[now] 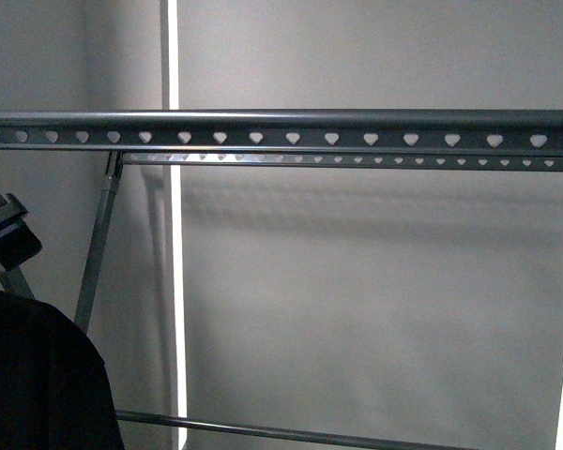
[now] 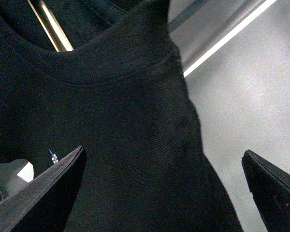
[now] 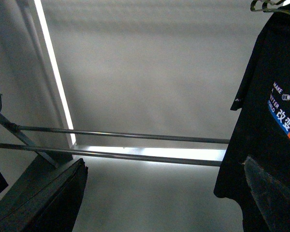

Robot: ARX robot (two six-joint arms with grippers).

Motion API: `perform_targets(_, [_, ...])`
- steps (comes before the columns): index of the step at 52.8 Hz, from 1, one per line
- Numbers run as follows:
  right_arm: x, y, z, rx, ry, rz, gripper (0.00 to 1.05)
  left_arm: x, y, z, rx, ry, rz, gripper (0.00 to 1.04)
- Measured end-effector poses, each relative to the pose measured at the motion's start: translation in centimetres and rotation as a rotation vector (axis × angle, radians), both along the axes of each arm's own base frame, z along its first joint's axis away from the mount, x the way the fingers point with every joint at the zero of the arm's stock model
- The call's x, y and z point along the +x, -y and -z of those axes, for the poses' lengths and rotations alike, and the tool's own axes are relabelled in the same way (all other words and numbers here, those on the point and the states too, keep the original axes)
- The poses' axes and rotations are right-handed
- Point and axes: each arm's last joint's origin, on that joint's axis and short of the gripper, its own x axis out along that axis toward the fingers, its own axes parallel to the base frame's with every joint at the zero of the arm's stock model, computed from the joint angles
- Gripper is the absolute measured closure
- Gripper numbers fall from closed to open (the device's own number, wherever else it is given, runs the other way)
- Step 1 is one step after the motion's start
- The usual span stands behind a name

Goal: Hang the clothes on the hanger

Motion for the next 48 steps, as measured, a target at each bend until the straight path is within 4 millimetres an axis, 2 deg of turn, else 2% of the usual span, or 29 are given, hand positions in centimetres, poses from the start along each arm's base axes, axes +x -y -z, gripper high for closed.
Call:
perform_targets(26, [0.0,0.0,0.0,0.0,0.0,0.0,0.07,5.5,0.7,-1.2,0.078,0.018,-0.035,0.07])
perform_targets(32, [0.0,0.0,0.0,0.0,0.0,0.0,0.07,6.9,0.3,-0.8,0.063,-0.071,-0.044,0.28])
perform_targets(38, [0.0,0.0,0.0,0.0,0.0,0.0,0.07,6.9,-0.3,-0.1,0.032,-0.126,-0.033,0.51])
perform_targets(45, [0.0,0.0,0.0,0.0,0.0,0.0,0.07,6.1,-0.8,1.0,-0.007,-0.154,0.024,0.79])
perform_targets(48, [0.0,0.0,0.0,0.0,0.0,0.0,0.07,5.1,-0.9,1.6,-0.028,-0.154,0.074,0.9])
